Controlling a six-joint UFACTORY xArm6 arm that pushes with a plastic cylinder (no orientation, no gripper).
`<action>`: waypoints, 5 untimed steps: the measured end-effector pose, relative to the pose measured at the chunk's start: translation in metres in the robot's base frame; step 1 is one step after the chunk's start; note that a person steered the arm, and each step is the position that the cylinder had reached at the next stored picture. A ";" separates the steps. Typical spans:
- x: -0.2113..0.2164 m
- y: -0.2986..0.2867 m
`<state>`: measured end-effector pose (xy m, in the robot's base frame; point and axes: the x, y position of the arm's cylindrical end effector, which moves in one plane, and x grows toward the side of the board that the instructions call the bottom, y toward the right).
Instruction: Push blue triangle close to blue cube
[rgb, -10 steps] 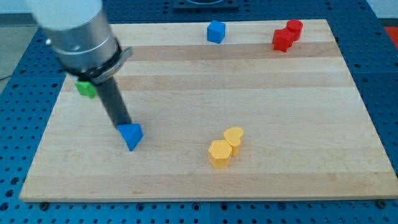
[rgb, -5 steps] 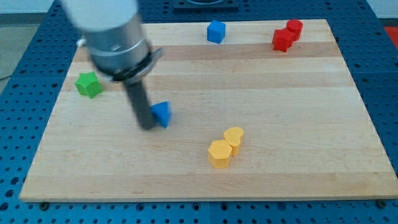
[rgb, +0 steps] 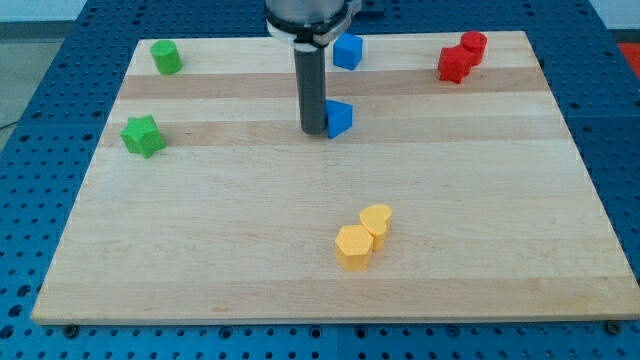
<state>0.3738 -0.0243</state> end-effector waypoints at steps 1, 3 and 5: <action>0.025 -0.001; -0.019 0.032; -0.026 0.034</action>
